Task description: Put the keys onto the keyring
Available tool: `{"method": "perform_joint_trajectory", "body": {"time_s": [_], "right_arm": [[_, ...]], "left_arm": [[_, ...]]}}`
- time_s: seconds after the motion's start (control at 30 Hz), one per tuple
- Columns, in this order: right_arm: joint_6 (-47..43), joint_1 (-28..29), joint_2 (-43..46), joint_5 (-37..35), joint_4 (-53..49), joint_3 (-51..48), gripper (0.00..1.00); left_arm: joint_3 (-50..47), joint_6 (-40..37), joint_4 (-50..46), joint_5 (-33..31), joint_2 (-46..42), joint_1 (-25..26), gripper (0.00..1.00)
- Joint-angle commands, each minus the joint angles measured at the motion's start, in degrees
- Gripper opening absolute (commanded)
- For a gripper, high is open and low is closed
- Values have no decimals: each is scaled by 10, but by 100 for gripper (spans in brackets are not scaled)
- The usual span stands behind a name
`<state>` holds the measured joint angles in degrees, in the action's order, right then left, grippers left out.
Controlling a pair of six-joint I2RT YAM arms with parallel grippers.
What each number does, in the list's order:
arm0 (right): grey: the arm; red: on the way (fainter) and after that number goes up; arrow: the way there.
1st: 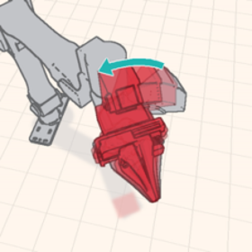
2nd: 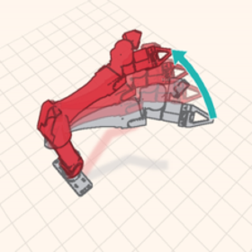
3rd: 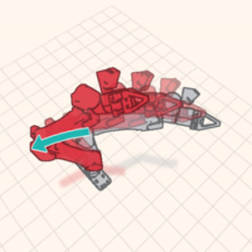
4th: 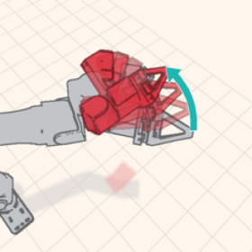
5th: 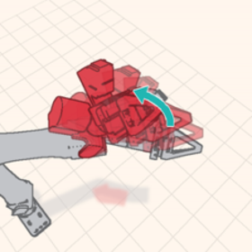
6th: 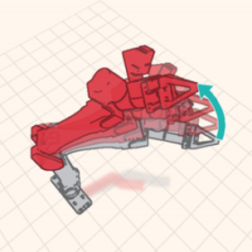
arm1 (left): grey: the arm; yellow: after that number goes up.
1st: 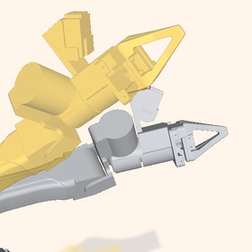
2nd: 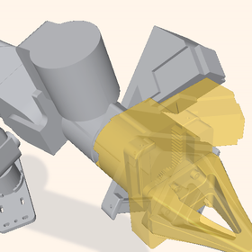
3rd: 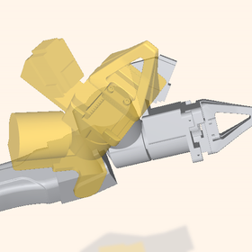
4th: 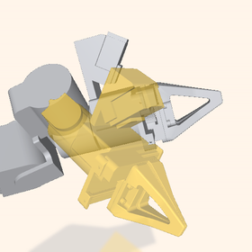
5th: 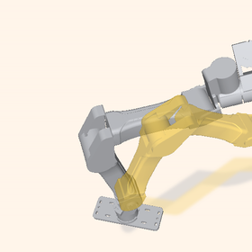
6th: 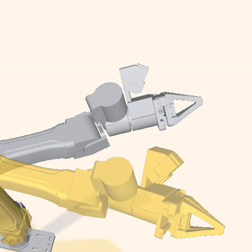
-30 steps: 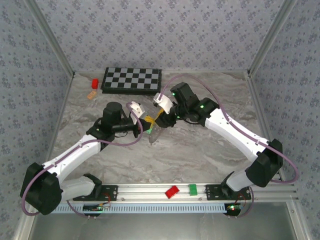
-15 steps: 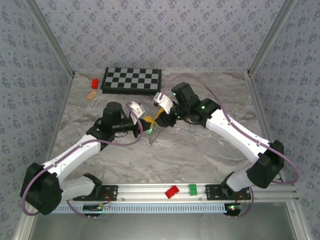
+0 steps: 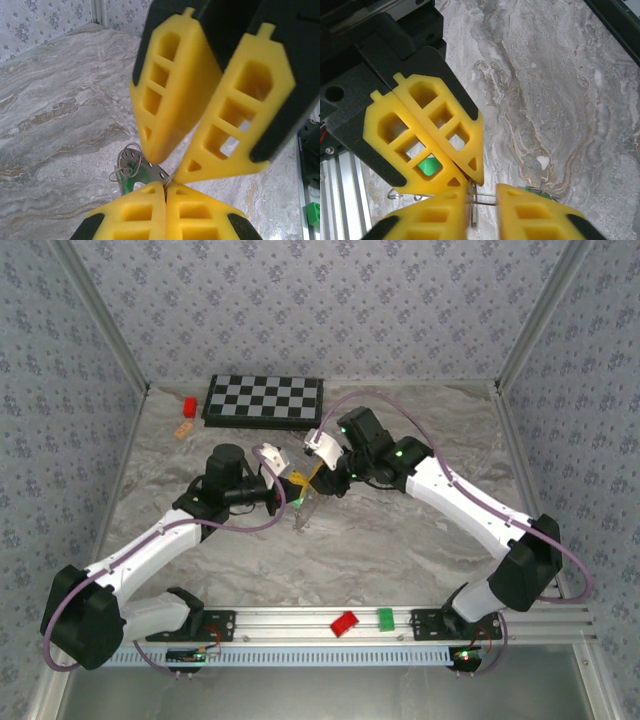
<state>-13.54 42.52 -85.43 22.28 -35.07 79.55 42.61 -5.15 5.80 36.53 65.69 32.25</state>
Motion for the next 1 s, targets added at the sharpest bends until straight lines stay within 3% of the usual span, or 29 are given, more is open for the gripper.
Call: {"method": "perform_joint_trajectory", "body": {"time_s": [0.0, 0.07, 0.23, 0.37, 0.43, 0.67, 0.97], "right_arm": [[-4, 2, -5, -7, -10, 15, 9], [-4, 3, -4, -7, -6, 13, 0], [-17, 1, 9, 2, 4, -1, 0], [2, -9, 40, 30, 68, -41, 0], [17, -19, 61, 55, 107, -66, 0], [62, -52, 117, 129, 215, -138, 0], [91, -67, 135, 151, 268, -173, 0]], "left_arm": [[23, -7, 21, 21, -9, 0, 0], [24, -7, 21, 22, -10, 1, 0], [24, -3, 20, 19, -15, 1, 2], [23, 1, 19, 12, -24, 1, 24], [22, 1, 20, 8, -26, 1, 27], [23, 5, 25, 14, -15, 4, 28], [37, 5, 23, 34, 0, 21, 29]]}}
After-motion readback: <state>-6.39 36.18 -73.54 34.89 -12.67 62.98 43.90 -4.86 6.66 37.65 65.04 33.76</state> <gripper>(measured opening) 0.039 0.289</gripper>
